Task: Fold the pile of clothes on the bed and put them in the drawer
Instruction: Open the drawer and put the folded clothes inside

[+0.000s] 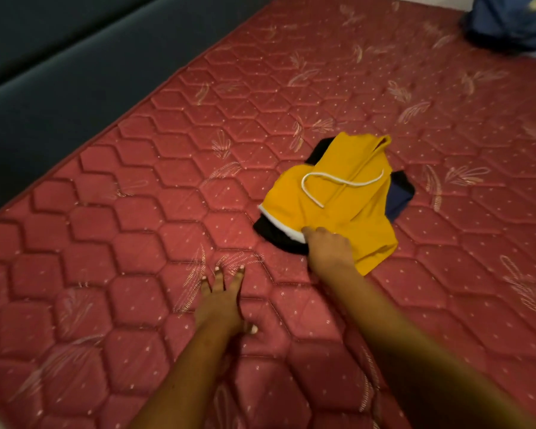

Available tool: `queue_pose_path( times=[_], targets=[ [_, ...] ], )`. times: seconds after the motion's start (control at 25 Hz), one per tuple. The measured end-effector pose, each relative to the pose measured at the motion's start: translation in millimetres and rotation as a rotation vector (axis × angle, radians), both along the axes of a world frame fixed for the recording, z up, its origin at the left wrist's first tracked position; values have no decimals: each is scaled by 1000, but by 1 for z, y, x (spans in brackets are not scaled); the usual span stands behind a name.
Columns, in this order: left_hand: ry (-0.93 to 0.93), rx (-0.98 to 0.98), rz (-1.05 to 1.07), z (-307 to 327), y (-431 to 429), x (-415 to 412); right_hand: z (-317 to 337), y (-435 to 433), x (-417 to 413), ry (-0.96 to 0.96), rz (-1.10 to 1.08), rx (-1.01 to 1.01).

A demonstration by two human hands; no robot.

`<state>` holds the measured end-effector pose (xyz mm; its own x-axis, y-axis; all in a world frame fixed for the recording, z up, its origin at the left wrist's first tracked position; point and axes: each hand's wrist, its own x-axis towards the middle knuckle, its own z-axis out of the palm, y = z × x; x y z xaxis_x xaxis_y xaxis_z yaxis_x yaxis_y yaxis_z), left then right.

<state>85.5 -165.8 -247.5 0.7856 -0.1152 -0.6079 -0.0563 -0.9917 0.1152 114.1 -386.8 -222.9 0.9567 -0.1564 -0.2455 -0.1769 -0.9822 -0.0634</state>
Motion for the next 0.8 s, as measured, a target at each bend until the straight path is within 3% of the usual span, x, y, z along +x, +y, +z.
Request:
queue_pose_path(
  times=[0.04, 0.12, 0.2, 0.24, 0.32, 0.4, 0.48, 0.56, 0.6, 0.68, 0.8],
  targets=[
    [-15, -138, 71, 0, 9, 0, 1, 14, -17, 47, 48, 48],
    [-65, -542, 471, 8, 23, -5, 5, 41, -56, 134, 151, 198],
    [49, -870, 919, 20, 37, -10, 13, 67, -96, 214, 273, 392],
    [127, -947, 1016, 23, 42, -14, 17, 78, -115, 264, 336, 479],
    [167, -931, 941, 30, 50, -29, 22, 95, -145, 372, 454, 587],
    [73, -767, 855, 25, 61, -50, 26, 99, -159, 496, 469, 698],
    [65, -738, 878, 19, 67, -60, 27, 87, -161, 378, 221, 871],
    [128, -743, 880, 13, 67, -59, 12, 62, -156, 13, -179, 699],
    [173, -732, 878, 12, 66, -58, 5, 52, -154, -66, -388, 587],
    [260, -714, 882, 11, 63, -57, -8, 44, -151, -44, -762, 673],
    [290, -770, 904, 8, 65, -62, -19, 55, -141, -55, -938, 948]
  ],
)
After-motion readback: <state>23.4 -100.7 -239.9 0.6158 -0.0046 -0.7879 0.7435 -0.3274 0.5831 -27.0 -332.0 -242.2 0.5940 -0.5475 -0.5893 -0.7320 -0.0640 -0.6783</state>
